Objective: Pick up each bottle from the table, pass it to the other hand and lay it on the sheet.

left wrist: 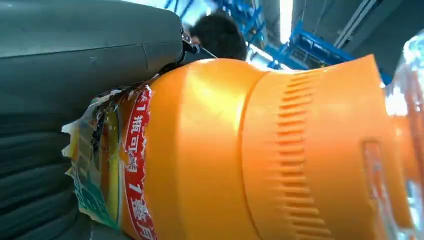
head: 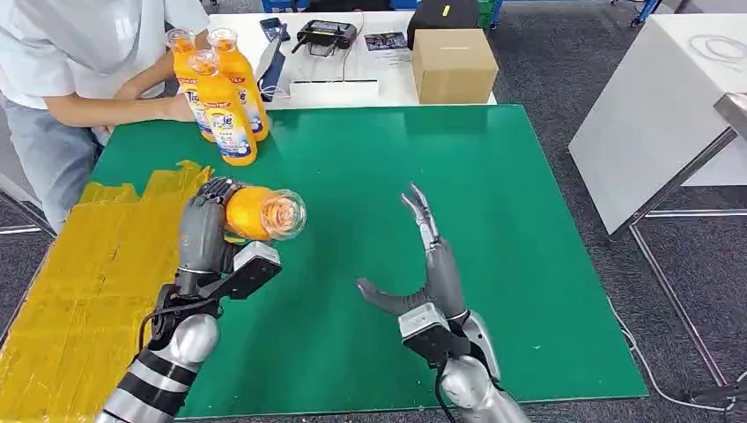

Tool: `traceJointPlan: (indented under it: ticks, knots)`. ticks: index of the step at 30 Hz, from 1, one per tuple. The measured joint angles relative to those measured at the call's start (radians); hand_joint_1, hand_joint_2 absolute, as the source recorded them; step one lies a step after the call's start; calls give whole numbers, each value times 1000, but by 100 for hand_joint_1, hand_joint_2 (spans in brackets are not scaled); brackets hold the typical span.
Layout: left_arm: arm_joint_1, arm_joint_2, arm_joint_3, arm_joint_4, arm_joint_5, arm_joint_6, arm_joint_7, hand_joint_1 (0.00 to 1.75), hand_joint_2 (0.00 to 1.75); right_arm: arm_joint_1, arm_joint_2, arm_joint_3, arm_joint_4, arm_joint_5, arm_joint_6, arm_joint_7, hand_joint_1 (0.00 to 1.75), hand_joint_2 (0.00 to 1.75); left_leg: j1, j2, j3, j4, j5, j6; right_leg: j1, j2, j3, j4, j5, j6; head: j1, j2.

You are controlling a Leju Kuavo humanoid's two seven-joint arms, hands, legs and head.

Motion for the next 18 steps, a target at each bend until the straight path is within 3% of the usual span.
traceJointPlan:
  ticks: [10, 18]
  knots:
    - [-1, 11, 16, 0, -21, -2, 9, 175, 175, 20, -9, -14, -66, 0, -2, -3, 0, 175, 0, 0, 0, 0, 0, 0, 0, 0, 0, 0, 0, 0, 0, 0]
    - [-65, 55, 15, 73, -471, -20, 185, 175, 175, 25, -9, -22, -89, 10, -38, -27, 0, 175, 0, 0, 0, 0, 1, 0, 0, 0, 0, 0, 0, 0, 0, 0]
